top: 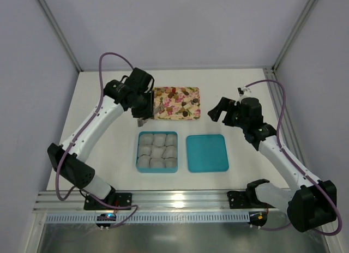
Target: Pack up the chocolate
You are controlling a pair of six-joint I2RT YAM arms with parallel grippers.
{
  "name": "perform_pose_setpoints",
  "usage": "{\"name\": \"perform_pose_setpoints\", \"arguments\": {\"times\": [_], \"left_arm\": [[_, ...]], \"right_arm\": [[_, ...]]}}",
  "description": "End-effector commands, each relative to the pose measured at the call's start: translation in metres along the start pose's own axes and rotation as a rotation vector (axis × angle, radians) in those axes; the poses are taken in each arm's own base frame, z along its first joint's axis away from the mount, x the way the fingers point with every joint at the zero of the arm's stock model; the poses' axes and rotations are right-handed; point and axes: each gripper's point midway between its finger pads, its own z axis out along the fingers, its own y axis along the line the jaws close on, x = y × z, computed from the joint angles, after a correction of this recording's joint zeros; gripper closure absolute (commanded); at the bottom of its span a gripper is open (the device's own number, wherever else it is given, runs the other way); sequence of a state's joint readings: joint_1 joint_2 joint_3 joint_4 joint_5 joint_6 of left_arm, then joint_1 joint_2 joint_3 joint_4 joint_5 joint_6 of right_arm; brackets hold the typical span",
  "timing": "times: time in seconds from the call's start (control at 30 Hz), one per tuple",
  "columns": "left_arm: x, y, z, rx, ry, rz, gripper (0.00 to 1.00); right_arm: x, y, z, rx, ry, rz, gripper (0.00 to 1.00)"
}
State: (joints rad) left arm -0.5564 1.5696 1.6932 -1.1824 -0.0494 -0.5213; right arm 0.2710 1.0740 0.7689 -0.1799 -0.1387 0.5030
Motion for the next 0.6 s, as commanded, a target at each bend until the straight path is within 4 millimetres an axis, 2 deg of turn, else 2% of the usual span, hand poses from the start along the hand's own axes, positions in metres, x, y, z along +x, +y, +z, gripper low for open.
{"name": "perform_pose_setpoints", "arguments": {"times": [0.0, 0.2, 0.37, 0.57], "left_arm": [[0.026, 0.005, -0.018, 0.024, 0.026, -0.014, 0.64], [0.058, 0.019, -0.042, 0.040, 0.014, -0.038, 0.64], [0.088, 0.035, -0.045, 0.020, 0.049, -0.048, 0.64], [0.111, 0.046, -0.043, 0.011, 0.062, -0.069, 0.64]], "right_arm": [[-0.014, 0.011, 0.000, -0.038, -0.041, -0.010, 0.00], [-0.010, 0.011, 0.002, -0.037, -0.033, -0.011, 0.00], [-0.007, 0.011, 0.003, -0.036, -0.028, -0.005, 0.00], [-0.004, 0.013, 0.002, -0.038, -0.025, -0.002, 0.00]]}}
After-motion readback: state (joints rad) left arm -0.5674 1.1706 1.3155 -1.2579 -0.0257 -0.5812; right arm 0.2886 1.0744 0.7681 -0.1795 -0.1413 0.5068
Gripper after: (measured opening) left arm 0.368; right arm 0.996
